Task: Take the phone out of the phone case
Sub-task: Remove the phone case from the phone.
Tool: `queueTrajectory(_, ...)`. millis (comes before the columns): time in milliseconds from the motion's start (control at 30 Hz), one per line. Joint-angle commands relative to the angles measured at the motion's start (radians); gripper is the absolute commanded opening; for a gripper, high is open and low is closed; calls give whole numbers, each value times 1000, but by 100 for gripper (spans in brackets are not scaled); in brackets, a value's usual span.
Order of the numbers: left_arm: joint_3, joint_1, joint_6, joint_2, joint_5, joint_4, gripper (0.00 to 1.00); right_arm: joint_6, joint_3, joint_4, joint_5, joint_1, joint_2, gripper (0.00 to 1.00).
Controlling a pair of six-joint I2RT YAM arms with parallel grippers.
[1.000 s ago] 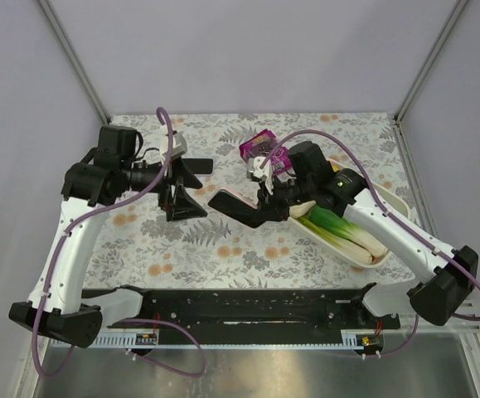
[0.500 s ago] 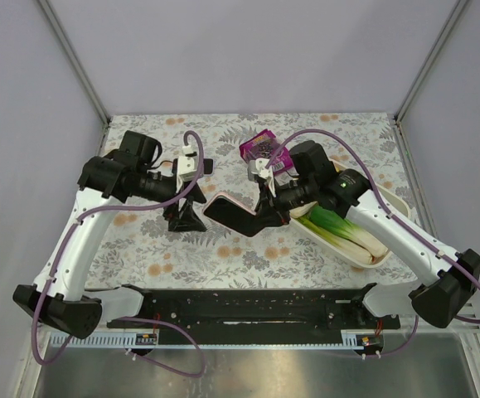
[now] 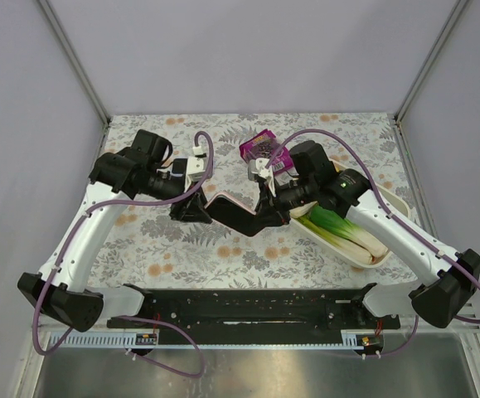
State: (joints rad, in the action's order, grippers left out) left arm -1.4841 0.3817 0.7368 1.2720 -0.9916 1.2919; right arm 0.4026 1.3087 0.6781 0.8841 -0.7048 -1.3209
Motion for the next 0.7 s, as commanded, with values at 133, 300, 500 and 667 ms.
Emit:
queueTrajectory(133,-18,19,124,9,-31,56,1,-5,38,-48,84,2,26,0)
queueTrajectory(300,-10,25,236,-17,-47,115,0,-18,41,-48,144,19,14,0)
queueTrajectory(500,-41,43,387,-25,-80,228,0,-25,41,-43,210,22,-12,0)
queueTrajectory(667,-56,65,527,-36,-131,316,0,-36,44,-35,274,31,-41,0)
